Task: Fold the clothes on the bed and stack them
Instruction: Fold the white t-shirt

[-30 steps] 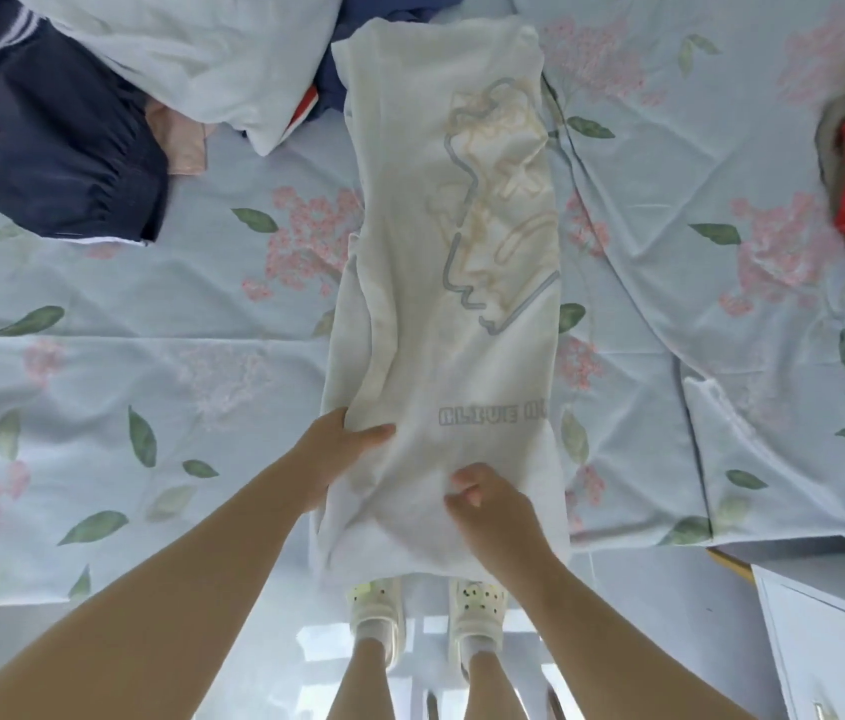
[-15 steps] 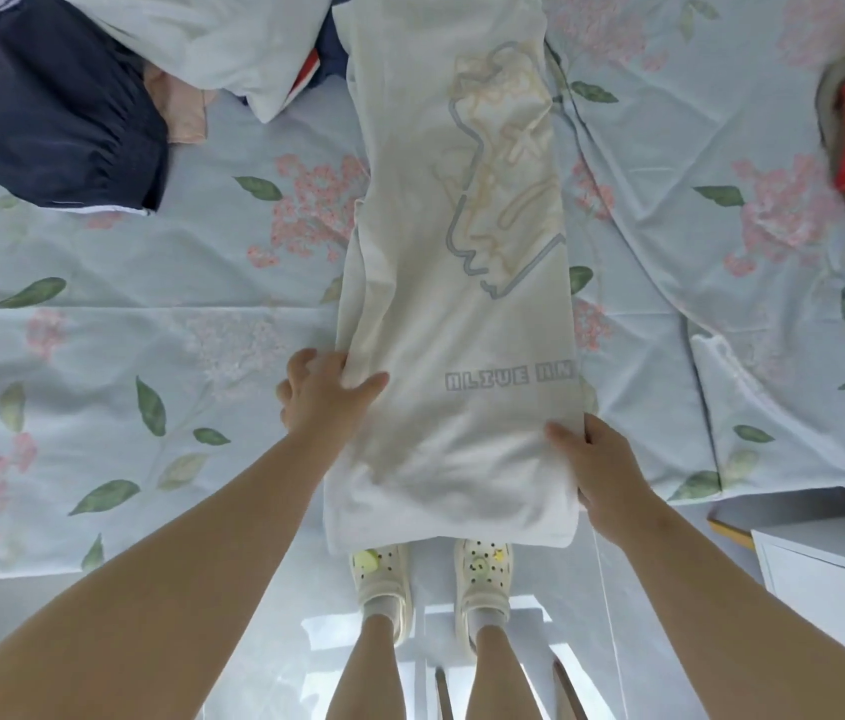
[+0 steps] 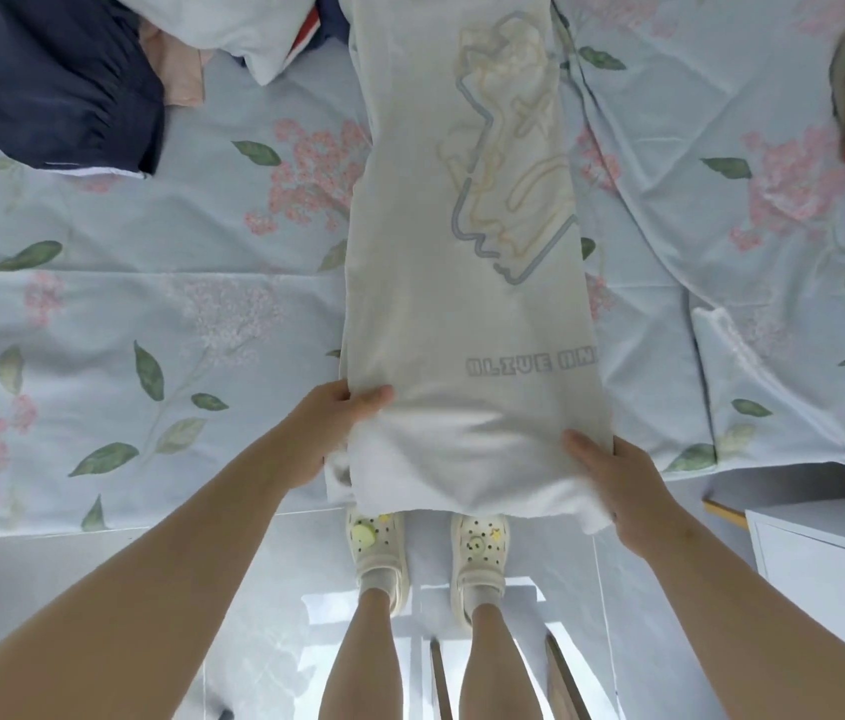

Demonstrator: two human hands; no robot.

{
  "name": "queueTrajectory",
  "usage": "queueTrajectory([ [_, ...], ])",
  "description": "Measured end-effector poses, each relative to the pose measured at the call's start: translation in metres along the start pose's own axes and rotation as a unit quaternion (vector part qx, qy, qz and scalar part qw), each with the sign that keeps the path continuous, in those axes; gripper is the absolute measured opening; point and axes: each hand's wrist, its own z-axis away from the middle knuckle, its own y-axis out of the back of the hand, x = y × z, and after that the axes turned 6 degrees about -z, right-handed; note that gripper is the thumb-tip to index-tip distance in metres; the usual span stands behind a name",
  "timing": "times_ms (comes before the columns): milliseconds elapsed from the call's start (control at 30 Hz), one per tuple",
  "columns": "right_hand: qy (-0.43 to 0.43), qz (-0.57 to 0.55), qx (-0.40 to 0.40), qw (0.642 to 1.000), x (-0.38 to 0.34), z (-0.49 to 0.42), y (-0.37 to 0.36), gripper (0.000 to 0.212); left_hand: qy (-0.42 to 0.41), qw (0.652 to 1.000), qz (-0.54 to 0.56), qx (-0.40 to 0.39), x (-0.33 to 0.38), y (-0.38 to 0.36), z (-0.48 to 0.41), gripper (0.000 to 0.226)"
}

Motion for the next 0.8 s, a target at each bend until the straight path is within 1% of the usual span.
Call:
queueTrajectory([
  [33, -0.011, -0.045, -0.009, 0.999, 0.000, 0.003, 0.004, 0.014, 0.002, 0.997, 0.074, 0.001, -0.004, 0.003, 0.007, 0.027],
  [67, -0.024, -0.081, -0.025, 0.996, 0.001, 0.006, 0.008, 0.014, -0.002, 0.995, 0.097, 0.005, -0.010, 0.006, 0.012, 0.028],
  [100, -0.035, -0.089, -0.045, 0.994, 0.002, 0.008, 0.012, 0.014, -0.007, 0.998, 0.056, 0.006, -0.017, 0.006, 0.015, 0.030],
  [133, -0.045, -0.062, -0.063, 0.995, 0.004, 0.010, 0.015, 0.016, -0.010, 1.000, -0.028, -0.003, -0.025, 0.004, 0.019, 0.031],
  [167, -0.059, -0.022, -0.077, 0.995, 0.007, 0.012, 0.018, 0.019, -0.002, 0.994, -0.112, -0.013, -0.030, 0.000, 0.025, 0.030],
  [200, -0.077, 0.019, -0.082, 0.993, 0.010, 0.013, 0.021, 0.021, 0.010, 0.989, -0.150, -0.018, -0.034, -0.002, 0.028, 0.029],
  [233, -0.099, 0.040, -0.085, 0.991, 0.012, 0.015, 0.023, 0.022, 0.021, 0.991, -0.127, -0.029, -0.037, -0.001, 0.030, 0.029],
  [300, -0.136, 0.026, -0.089, 0.986, 0.014, 0.017, 0.029, 0.020, 0.046, 0.997, 0.016, -0.056, -0.035, 0.002, 0.035, 0.031],
  [333, -0.147, 0.018, -0.083, 0.985, 0.015, 0.017, 0.031, 0.018, 0.058, 0.996, 0.039, -0.046, -0.036, 0.002, 0.037, 0.028],
  [367, -0.156, 0.021, -0.076, 0.985, 0.014, 0.020, 0.031, 0.018, 0.066, 0.998, -0.001, -0.021, -0.039, 0.003, 0.037, 0.019],
  [400, -0.158, 0.046, -0.066, 0.984, 0.015, 0.020, 0.031, 0.019, 0.079, 0.992, -0.093, 0.011, -0.042, 0.002, 0.036, 0.012],
  [433, -0.155, 0.085, -0.053, 0.983, 0.015, 0.020, 0.030, 0.020, 0.085, 0.978, -0.186, 0.050, -0.046, -0.001, 0.035, 0.018],
  [467, -0.141, 0.128, -0.041, 0.981, 0.015, 0.018, 0.028, 0.018, 0.081, 0.965, -0.235, 0.084, -0.048, -0.004, 0.032, 0.020],
  [500, -0.123, 0.161, -0.030, 0.979, 0.012, 0.016, 0.024, 0.015, 0.066, 0.960, -0.251, 0.103, -0.048, -0.008, 0.031, 0.016],
  [533, -0.100, 0.177, -0.021, 0.979, 0.010, 0.012, 0.021, 0.013, 0.050, 0.961, -0.244, 0.120, -0.042, -0.013, 0.030, 0.019],
  [600, -0.050, 0.179, 0.002, 0.983, 0.006, 0.003, 0.014, 0.015, 0.035, 0.958, -0.225, 0.175, -0.037, -0.019, 0.020, 0.042],
  [633, -0.021, 0.180, 0.022, 0.983, 0.005, 0.000, 0.011, 0.017, 0.042, 0.952, -0.232, 0.193, -0.036, -0.021, 0.013, 0.049],
  [667, 0.008, 0.184, 0.042, 0.982, 0.006, -0.003, 0.010, 0.018, 0.051, 0.948, -0.240, 0.200, -0.034, -0.025, 0.008, 0.049],
  [700, 0.033, 0.182, 0.057, 0.981, 0.006, -0.004, 0.009, 0.018, 0.053, 0.951, -0.231, 0.197, -0.031, -0.027, 0.005, 0.041],
  [733, 0.048, 0.173, 0.065, 0.982, 0.007, -0.005, 0.008, 0.015, 0.047, 0.961, -0.193, 0.192, -0.028, -0.028, 0.003, 0.030],
  [800, 0.059, 0.166, 0.066, 0.982, 0.006, -0.008, 0.009, 0.009, 0.037, 0.984, -0.055, 0.166, -0.025, -0.025, 0.008, 0.012],
])
